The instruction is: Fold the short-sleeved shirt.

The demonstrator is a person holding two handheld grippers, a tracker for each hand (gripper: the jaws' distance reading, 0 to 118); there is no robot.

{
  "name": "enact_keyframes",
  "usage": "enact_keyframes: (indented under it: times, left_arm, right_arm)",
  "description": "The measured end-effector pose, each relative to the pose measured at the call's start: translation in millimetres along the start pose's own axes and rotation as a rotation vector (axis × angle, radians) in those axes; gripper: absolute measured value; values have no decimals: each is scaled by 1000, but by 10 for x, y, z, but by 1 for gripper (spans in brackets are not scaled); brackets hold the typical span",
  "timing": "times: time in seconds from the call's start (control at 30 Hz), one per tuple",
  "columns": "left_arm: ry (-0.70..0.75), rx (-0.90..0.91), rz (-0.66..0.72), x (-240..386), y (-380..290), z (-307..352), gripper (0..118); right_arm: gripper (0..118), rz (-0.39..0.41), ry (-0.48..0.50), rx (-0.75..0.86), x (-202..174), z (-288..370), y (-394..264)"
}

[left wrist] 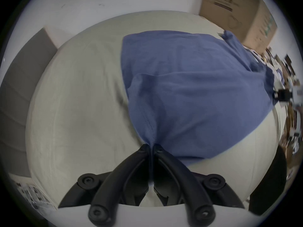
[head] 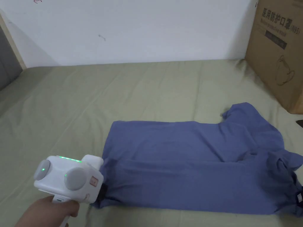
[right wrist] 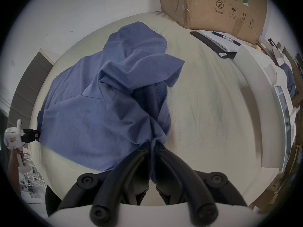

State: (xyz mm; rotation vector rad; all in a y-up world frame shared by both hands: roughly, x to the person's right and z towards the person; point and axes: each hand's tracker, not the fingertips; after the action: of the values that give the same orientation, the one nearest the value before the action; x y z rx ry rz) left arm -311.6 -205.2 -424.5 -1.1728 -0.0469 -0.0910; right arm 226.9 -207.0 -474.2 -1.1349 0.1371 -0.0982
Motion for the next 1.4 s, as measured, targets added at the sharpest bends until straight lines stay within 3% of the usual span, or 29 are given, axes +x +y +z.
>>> enact_keyframes:
  times: [0.17,0.43,0.53,0.63,0.9,0.93,0.97,1.03,1.07,1.17,1.27,1.4]
  left_arm:
    - [109,110,-4,-148,34,180,1]
    - [16,168,39,-246,-173,916,1]
    - [-78,112,68,-300,-467,1100,1]
    - [-129,94,106,-282,-848,1147,1]
    - [-157,46,162,-84,-1456,654,3]
    - [-154,48,157,-90,-1478,638,9]
    - [-143,56,153,-96,-1501,640,23]
    - [-69,85,157,-118,-1498,649,90]
    - [-18,104,133,-115,-1516,695,90]
    - [36,258,113,-81,-1517,1022,117]
    - [-6,394,154,11,-1497,1438,117]
    - [-94,531,224,255,-1419,1911,117]
  right_arm:
    - [5,29,50,102,3,305,25]
    - [5,23,142,138,177,1146,-54]
    - [5,-47,169,77,337,1310,-286]
    - [5,-109,203,4,497,1279,-629]
    - [5,-106,103,-59,510,614,-1185]
    - [7,-117,97,-52,492,594,-1192]
    - [21,-131,89,-38,482,608,-1186]
    - [87,-143,73,-22,462,662,-1177]
    - [87,-137,36,-16,450,722,-1174]
    - [113,-136,38,51,411,969,-1173]
    - [111,-124,84,126,223,1261,-1136]
    - [111,-41,176,285,-271,1650,-1165]
